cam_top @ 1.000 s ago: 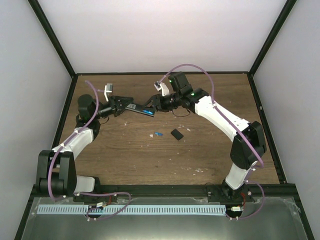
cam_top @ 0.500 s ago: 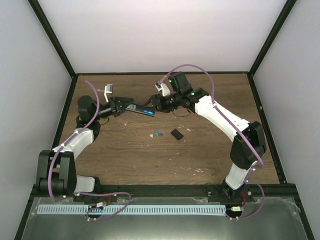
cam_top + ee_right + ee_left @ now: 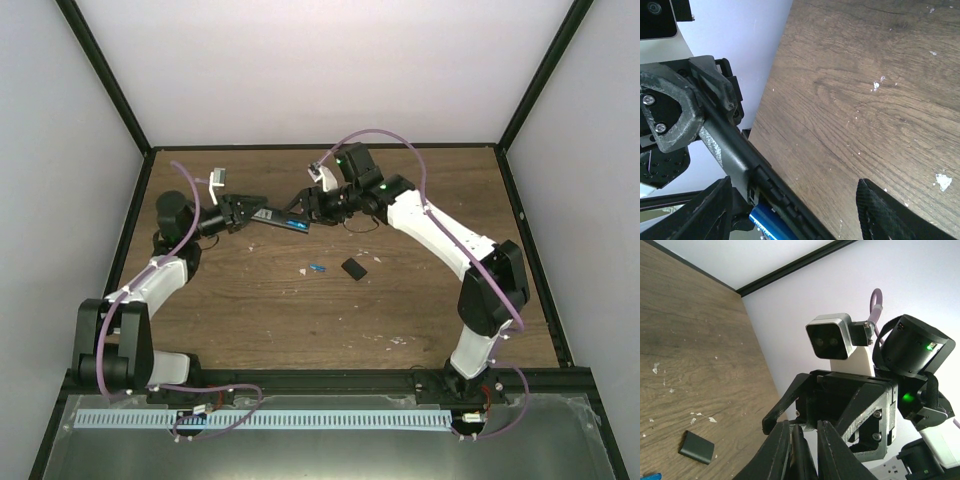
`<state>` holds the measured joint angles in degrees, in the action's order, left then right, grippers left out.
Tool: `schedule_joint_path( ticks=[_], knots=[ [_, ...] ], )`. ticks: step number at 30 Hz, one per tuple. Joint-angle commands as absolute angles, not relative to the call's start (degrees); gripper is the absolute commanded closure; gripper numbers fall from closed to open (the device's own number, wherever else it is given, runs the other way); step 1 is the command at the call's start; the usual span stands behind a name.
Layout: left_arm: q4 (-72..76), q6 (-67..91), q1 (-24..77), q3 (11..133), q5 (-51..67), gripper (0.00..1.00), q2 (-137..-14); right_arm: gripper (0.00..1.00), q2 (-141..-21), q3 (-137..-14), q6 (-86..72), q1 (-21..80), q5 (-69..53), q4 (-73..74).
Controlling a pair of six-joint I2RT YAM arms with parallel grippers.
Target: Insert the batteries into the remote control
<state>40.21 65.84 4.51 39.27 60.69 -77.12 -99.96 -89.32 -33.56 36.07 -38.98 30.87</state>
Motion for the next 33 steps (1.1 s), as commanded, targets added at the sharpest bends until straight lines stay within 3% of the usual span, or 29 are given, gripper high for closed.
schedule_joint_path(
  ticks=[1,17,33],
  knots=[
    [42.14,65.43,4.74,39.35,59.55,1.00,-78.35,0.40,-100.24,-90.90,-34.10,35.77,-40.17,31.26],
    [41.95,65.31,4.75,40.69,58.46,1.00,-79.06,0.40,-100.54,-88.75,-33.54,35.77,-40.44,31.94],
    [42.58,65.55,4.73,40.35,58.45,1.00,-78.75,0.49,-101.16,-89.08,-33.24,35.77,-40.81,31.59]
  ],
)
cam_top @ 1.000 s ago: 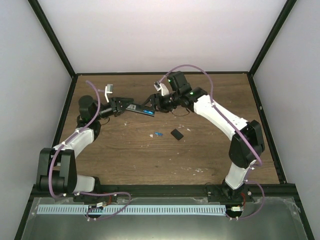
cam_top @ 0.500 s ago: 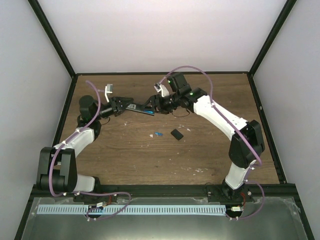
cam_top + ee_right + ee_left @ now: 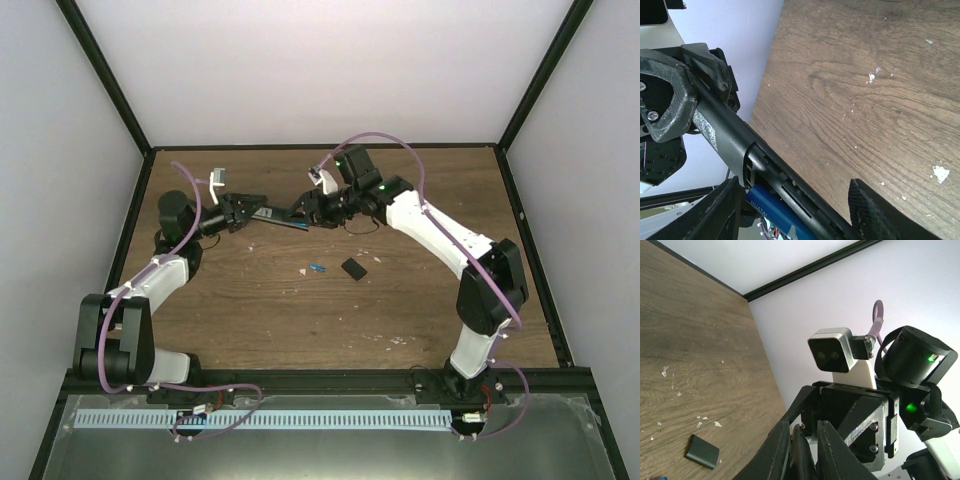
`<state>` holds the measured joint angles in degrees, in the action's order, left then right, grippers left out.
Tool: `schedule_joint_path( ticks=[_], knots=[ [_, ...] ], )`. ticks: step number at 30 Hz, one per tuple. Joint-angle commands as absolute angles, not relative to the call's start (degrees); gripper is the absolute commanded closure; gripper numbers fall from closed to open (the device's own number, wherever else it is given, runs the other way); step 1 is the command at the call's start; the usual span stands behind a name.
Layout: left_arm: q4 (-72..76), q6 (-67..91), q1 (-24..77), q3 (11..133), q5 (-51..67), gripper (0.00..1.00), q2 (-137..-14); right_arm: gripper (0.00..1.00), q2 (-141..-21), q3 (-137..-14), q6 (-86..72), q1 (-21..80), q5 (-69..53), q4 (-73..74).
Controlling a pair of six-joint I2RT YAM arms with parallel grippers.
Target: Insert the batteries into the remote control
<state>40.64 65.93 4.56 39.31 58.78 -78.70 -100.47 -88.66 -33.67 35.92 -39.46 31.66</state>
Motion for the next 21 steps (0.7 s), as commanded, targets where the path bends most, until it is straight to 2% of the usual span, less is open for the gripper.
schedule_joint_path(
  ticks=[1,21],
  knots=[
    [42.74,65.57,4.70,40.34,58.46,1.00,-78.71,0.50,-101.17,-88.99,-33.30,35.77,-40.86,31.54],
    [51.21,73.67,4.73,39.99,58.44,1.00,-78.93,0.62,-97.73,-83.64,-34.03,35.82,-41.22,26.19]
  ],
)
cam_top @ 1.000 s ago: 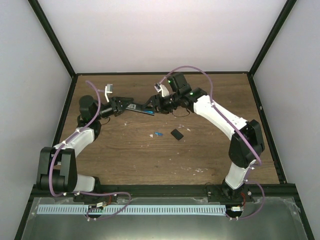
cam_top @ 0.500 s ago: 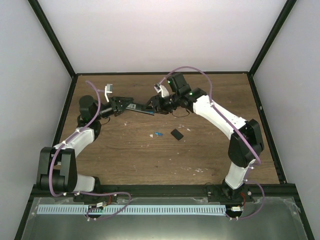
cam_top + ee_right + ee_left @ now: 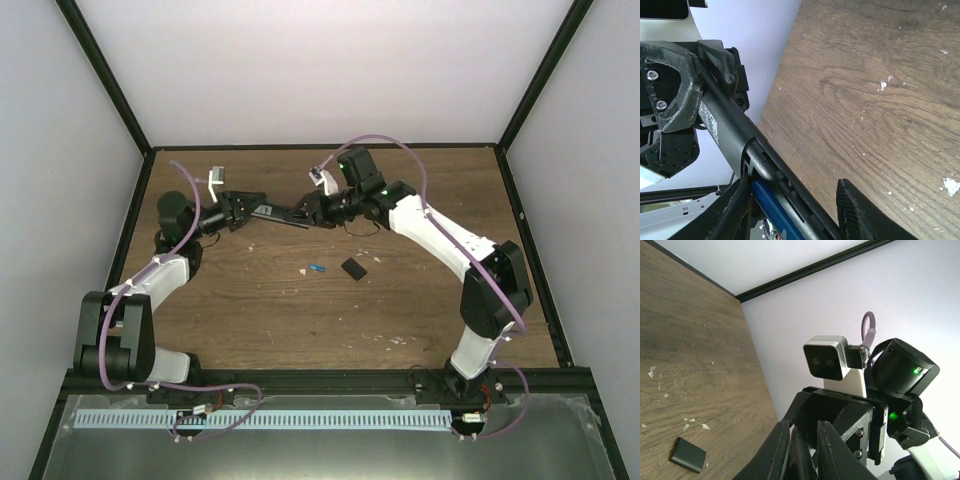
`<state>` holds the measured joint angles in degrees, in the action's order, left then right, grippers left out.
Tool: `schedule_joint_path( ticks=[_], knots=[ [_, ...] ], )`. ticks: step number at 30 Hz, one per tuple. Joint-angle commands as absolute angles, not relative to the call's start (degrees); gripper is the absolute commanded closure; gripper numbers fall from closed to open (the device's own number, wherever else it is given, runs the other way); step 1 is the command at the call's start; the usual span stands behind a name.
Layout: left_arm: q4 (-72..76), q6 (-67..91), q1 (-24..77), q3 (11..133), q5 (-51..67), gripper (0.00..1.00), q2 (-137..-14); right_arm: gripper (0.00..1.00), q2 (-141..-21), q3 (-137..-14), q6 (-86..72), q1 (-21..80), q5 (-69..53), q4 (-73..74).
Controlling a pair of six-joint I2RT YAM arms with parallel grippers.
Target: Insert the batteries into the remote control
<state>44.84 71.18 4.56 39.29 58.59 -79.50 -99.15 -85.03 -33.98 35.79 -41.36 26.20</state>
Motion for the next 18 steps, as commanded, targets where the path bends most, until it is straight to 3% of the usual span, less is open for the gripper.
schedule_joint_path(
  ticks=[1,18],
  knots=[
    [51.50,74.03,4.72,39.97,58.54,1.00,-78.97,0.62,-97.47,-83.37,-34.06,35.78,-41.26,25.81],
    [56.20,78.01,4.33,40.62,58.36,1.00,-78.22,0.64,-94.02,-80.21,-33.22,35.21,-40.61,24.87]
  ],
)
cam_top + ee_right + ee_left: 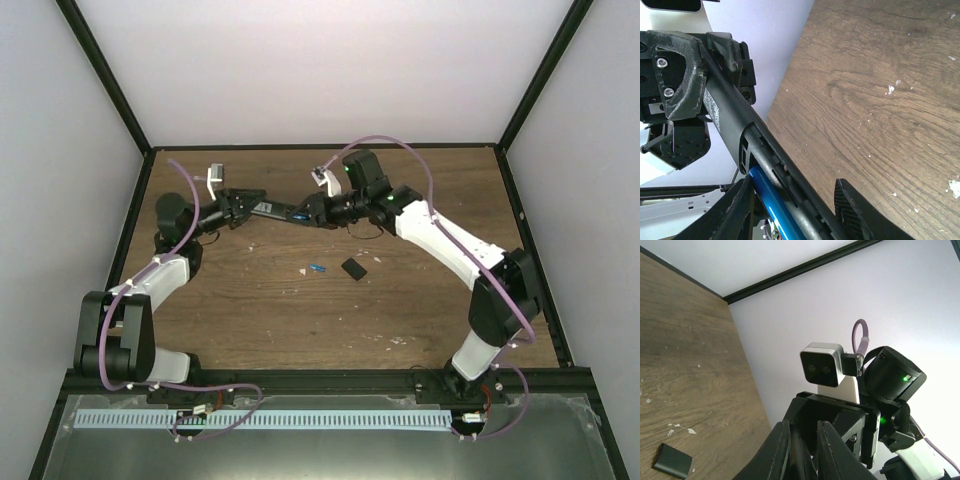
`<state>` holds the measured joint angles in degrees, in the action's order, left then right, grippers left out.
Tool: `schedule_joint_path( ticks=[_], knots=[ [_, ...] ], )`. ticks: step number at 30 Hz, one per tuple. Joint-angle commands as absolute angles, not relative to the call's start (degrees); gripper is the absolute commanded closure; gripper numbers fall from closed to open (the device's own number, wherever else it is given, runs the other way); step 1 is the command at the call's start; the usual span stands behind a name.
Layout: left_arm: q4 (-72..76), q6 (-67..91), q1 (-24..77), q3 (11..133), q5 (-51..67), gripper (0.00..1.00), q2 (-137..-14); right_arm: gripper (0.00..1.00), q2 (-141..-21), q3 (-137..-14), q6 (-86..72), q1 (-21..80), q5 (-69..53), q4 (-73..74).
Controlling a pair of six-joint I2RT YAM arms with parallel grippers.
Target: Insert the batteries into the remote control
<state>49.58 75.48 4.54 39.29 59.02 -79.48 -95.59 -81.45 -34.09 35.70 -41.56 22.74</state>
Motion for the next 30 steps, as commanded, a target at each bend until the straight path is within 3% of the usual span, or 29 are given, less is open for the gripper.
schedule_joint_path(
  ticks=[1,30],
  knots=[
    [56.39,78.13,4.31,40.83,58.44,1.00,-78.22,0.63,-93.82,-80.10,-33.22,35.12,-40.61,24.83],
    [56.75,77.64,4.13,40.98,59.37,1.00,-78.93,0.62,-91.08,-78.53,-35.92,31.93,-44.66,20.43]
  ],
)
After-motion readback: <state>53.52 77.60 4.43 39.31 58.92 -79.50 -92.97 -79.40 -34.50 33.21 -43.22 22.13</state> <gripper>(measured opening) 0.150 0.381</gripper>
